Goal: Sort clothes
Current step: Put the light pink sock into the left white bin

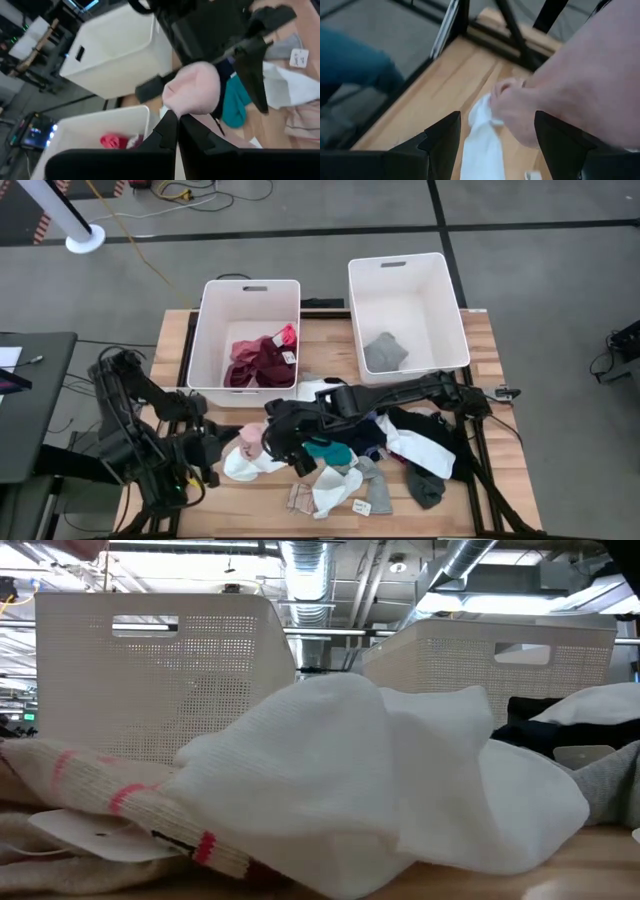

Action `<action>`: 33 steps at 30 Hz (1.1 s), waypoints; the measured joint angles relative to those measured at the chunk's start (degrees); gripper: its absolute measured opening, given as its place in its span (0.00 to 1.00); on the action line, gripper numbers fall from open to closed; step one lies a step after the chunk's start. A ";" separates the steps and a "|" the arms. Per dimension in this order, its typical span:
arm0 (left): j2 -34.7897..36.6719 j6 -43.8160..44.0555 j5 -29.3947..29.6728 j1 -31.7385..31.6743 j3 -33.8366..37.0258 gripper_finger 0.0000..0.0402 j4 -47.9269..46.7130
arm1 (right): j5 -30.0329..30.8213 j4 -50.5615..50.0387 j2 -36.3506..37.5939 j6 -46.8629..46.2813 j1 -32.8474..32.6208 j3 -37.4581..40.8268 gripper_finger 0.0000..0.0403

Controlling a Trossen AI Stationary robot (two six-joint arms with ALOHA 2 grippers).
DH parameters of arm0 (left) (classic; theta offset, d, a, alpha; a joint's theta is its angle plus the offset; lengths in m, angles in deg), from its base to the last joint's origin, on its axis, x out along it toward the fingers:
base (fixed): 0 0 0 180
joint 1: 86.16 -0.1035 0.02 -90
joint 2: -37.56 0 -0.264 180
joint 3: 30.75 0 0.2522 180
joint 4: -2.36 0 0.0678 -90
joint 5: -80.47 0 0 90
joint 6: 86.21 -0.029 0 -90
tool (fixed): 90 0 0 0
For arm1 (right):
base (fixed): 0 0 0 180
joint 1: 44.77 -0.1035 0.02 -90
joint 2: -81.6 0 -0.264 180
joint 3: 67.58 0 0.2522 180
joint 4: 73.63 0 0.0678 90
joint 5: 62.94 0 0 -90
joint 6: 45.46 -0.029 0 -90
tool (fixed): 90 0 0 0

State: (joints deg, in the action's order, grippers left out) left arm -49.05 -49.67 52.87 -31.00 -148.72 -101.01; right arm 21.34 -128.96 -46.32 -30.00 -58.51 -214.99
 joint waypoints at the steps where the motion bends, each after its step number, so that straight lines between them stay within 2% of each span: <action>1: 0.00 -0.96 0.64 0.00 -0.65 0.00 0.16 | 0.00 1.41 0.00 -0.88 0.14 0.00 0.67; 6: 0.00 -4.37 2.23 0.00 -3.21 0.00 0.48 | 1.21 5.13 0.02 -4.02 0.77 -0.02 0.67; 17: 0.07 -8.28 2.51 -0.02 -4.85 0.00 0.38 | 6.91 -4.05 0.11 -9.89 2.03 -0.02 0.67; 24: 0.07 -8.97 2.60 -0.02 -4.85 0.00 0.42 | 7.27 0.63 0.13 -9.64 1.71 -0.02 0.67; 30: 0.07 -8.99 2.66 -0.02 -4.85 0.00 0.44 | 4.79 6.10 0.15 -9.00 1.13 -0.02 0.67; 33: 0.07 -9.35 2.93 -0.02 -4.85 0.00 0.50 | 4.70 6.85 0.15 -8.56 1.05 -0.02 0.64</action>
State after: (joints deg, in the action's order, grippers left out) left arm -48.98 -59.01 55.80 -31.03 -153.57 -100.52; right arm 26.04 -122.11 -46.16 -38.56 -57.46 -215.01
